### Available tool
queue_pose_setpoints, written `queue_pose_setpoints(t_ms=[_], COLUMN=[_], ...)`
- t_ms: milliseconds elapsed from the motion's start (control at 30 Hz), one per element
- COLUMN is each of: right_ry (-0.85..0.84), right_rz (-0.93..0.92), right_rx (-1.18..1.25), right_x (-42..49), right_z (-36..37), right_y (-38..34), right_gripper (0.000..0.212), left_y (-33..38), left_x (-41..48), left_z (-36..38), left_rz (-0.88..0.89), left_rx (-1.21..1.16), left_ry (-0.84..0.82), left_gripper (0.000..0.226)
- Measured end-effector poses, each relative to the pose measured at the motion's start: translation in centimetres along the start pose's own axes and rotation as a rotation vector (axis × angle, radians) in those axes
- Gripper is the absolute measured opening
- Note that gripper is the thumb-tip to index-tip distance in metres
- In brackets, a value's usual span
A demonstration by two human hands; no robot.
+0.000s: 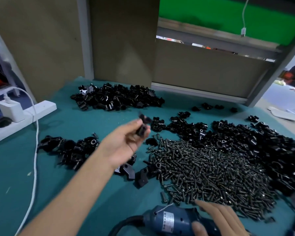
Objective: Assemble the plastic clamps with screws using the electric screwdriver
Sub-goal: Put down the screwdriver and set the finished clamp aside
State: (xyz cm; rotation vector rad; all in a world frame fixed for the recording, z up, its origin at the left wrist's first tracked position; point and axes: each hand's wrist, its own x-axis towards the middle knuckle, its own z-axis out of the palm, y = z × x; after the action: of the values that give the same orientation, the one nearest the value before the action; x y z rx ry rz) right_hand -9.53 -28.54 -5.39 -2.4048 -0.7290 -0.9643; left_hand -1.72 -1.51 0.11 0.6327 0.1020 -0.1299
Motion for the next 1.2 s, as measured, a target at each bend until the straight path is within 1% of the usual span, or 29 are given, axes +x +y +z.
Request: queue_pose_setpoints(t_ms=[33,100,167,233,300,400,533,633,667,767,800,900,967,1000,1033,1100,1133,1200], right_ry=[-0.017,0.027,0.063,0.013,-0.072,-0.18,-0.195,-0.254,-0.288,-0.408,-0.435,-0.479,-0.472,-0.45,-0.422,-0.38,-0.377,-0.416], right_rz=[0.047,0.091,0.139,0.214,0.298,0.391,0.469,0.555,0.572,0.606,0.615,0.636,0.656,0.673,0.696,0.76,0.782,0.767], right_rx=[0.037,0.138,0.171,0.201,0.182,0.096,-0.003,-0.03,-0.035,-0.111,-0.139,-0.159,-0.084,-0.002,0.109,0.436,0.601,0.84], right_x=[-0.2,0.5,1.8,4.0,6.8,11.3,15.5,17.0,17.2,17.8,18.0,18.7,18.8,18.8,18.6,18.2,17.9,17.2], right_z=[0.0,-0.3,-0.5,-0.3,0.5,3.2,7.6,10.1,10.6,11.9,12.2,12.6,12.6,12.3,11.9,10.6,9.7,7.7], right_y=[-0.1,-0.3,0.0,1.0,2.9,6.2,10.1,12.0,12.3,12.3,12.2,12.3,12.5,12.5,12.3,11.3,10.3,8.4], right_gripper=[0.068,0.051,0.034,0.024,0.018,0.015,0.018,0.018,0.019,0.031,0.03,0.018,0.015,0.016,0.017,0.015,0.014,0.016], left_y=[-1.7,-4.4,-6.0,-6.8,-7.0,-7.5,-7.9,-7.9,-7.9,-8.0,-8.1,-8.2,-8.3,-8.2,-8.2,-8.1,-8.0,-7.9], left_x=[-0.6,-0.9,-0.9,-0.9,-1.1,-1.4,-1.4,-1.2,-1.1,-0.9,-0.9,-0.8,-0.8,-0.8,-0.8,-0.7,-0.7,-0.6], left_z=[0.2,0.9,1.4,1.4,1.2,1.1,1.7,1.6,1.5,1.4,1.4,1.3,1.2,1.1,1.1,1.0,1.0,0.8], left_rz=[-0.056,-0.129,-0.135,-0.112,-0.089,-0.037,0.022,0.037,0.042,0.08,0.095,0.116,0.117,0.118,0.123,0.138,0.147,0.171], left_rx=[-0.057,-0.106,-0.095,-0.058,-0.036,0.001,-0.003,-0.01,0.005,0.109,0.141,0.174,0.175,0.174,0.171,0.167,0.168,0.185], left_ry=[-0.014,-0.034,-0.028,-0.002,0.02,0.037,0.025,0.017,0.006,-0.03,-0.039,-0.06,-0.065,-0.065,-0.063,-0.05,-0.037,-0.004], left_gripper=[0.029,0.031,0.043,0.049,0.047,0.047,0.043,0.042,0.041,0.041,0.04,0.037,0.038,0.039,0.04,0.04,0.037,0.027])
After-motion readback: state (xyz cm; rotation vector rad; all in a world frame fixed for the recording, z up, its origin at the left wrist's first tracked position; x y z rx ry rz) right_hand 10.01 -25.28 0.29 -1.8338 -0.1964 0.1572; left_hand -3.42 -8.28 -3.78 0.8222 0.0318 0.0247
